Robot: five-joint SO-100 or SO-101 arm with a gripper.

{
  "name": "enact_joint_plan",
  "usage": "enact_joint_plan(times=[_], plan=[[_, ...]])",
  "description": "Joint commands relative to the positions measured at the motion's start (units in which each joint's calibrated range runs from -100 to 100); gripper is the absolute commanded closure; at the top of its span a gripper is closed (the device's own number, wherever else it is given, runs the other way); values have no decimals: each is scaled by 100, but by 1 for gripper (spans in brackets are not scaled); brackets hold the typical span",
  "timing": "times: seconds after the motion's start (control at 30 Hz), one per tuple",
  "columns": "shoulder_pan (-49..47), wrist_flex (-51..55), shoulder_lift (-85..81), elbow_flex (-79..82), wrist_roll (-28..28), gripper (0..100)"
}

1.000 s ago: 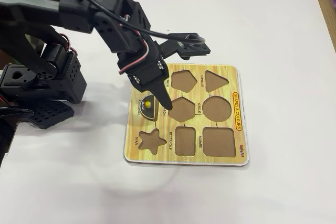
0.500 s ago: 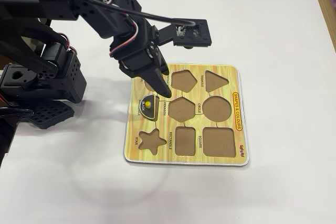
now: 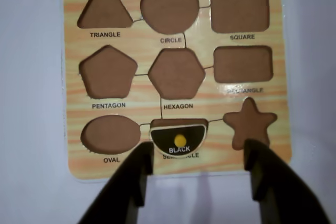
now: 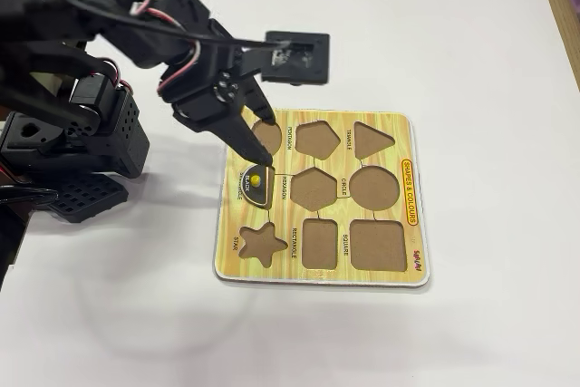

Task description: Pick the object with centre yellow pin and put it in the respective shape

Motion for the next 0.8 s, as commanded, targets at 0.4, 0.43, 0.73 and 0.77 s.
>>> enact_joint_plan(times=[0.4,0.43,0.73,0.77], plan=[[-30,-65,-2415,1574,-485,80],[-30,-65,-2541,1673,-490,80],[-20,-65,-3595,2581,-490,80],[-20,-65,-3704,2689,-490,80]])
